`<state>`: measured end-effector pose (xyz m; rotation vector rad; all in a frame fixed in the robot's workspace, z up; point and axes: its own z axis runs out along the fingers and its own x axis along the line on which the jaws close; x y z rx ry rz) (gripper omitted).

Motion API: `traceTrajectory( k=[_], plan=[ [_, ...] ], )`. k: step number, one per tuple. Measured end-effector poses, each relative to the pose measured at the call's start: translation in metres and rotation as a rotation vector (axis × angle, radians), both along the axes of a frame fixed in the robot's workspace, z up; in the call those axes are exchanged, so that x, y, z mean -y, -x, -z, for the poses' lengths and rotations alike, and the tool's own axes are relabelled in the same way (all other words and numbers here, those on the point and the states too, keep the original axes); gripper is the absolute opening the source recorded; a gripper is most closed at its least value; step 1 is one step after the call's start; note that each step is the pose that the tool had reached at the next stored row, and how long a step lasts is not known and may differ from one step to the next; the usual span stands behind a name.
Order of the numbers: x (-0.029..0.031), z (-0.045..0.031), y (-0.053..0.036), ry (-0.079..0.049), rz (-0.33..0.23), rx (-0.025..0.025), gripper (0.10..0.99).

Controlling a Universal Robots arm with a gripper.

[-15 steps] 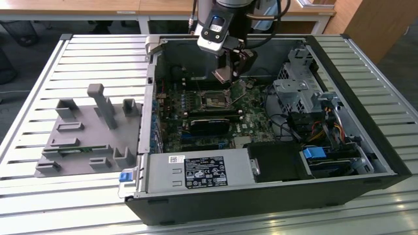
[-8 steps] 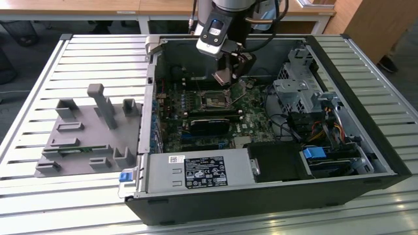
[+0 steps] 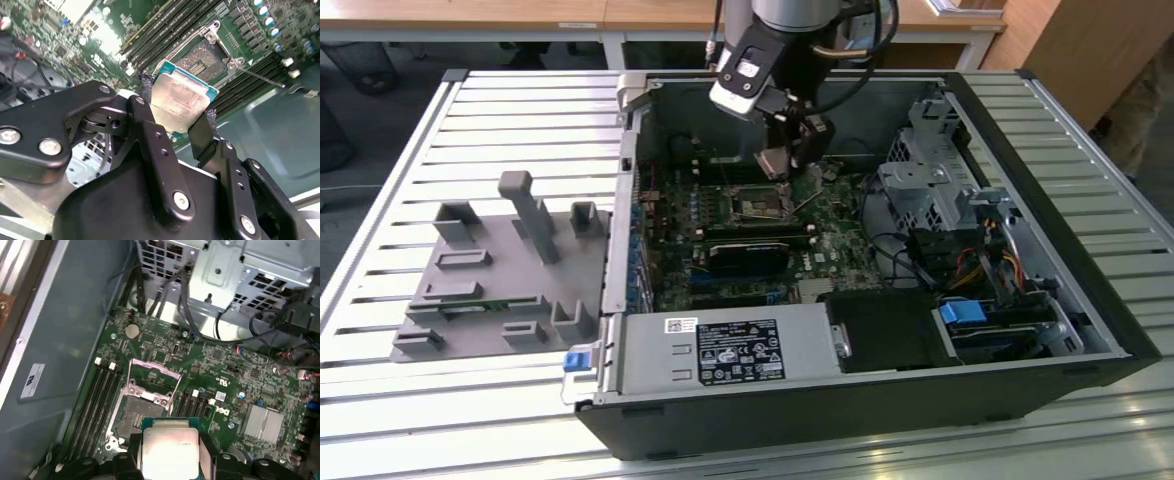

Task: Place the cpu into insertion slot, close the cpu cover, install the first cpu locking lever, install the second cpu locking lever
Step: 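Place the cpu into insertion slot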

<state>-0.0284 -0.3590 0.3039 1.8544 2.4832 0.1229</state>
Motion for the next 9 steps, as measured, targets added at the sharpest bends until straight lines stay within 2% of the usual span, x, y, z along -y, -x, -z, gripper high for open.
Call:
traceTrajectory(
  k=[9],
  plan=[
    [0.0000,0.0090,0.0000,0.000,0.164,0.0000,0.541]
  ],
)
